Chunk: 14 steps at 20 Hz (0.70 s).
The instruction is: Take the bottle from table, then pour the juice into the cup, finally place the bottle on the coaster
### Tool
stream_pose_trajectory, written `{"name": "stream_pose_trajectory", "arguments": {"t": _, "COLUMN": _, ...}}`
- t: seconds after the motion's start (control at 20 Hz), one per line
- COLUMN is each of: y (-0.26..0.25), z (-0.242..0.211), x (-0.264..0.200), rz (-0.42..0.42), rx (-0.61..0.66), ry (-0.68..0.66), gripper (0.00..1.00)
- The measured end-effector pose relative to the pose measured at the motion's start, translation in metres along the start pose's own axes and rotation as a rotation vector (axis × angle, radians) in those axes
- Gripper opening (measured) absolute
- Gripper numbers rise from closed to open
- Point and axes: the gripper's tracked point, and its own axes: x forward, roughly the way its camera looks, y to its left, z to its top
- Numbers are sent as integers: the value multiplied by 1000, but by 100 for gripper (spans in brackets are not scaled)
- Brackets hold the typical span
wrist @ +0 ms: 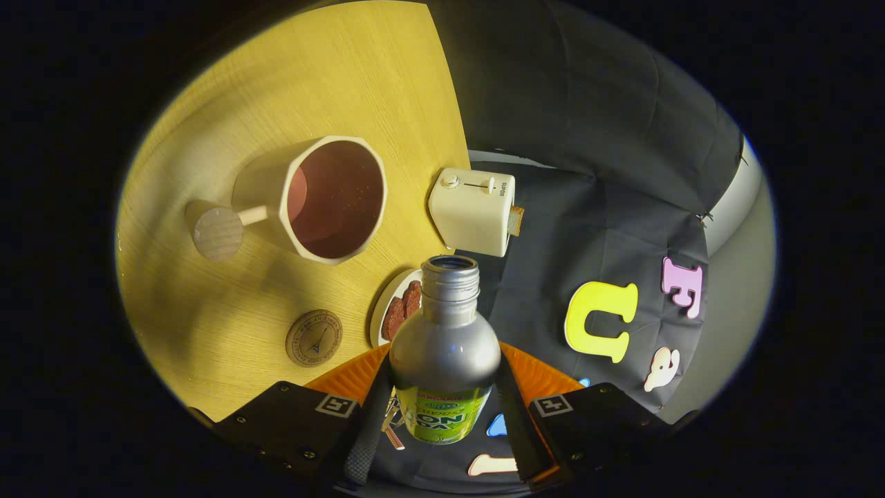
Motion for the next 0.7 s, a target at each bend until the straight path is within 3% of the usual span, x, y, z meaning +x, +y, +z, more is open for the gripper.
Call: {"name": "stream_pose_trajectory", "arguments": {"t": 0.7, "y": -12, "z": -2, "x": -1, "rz": -19, "rx": -92, "ry": -18, "gripper": 77}}
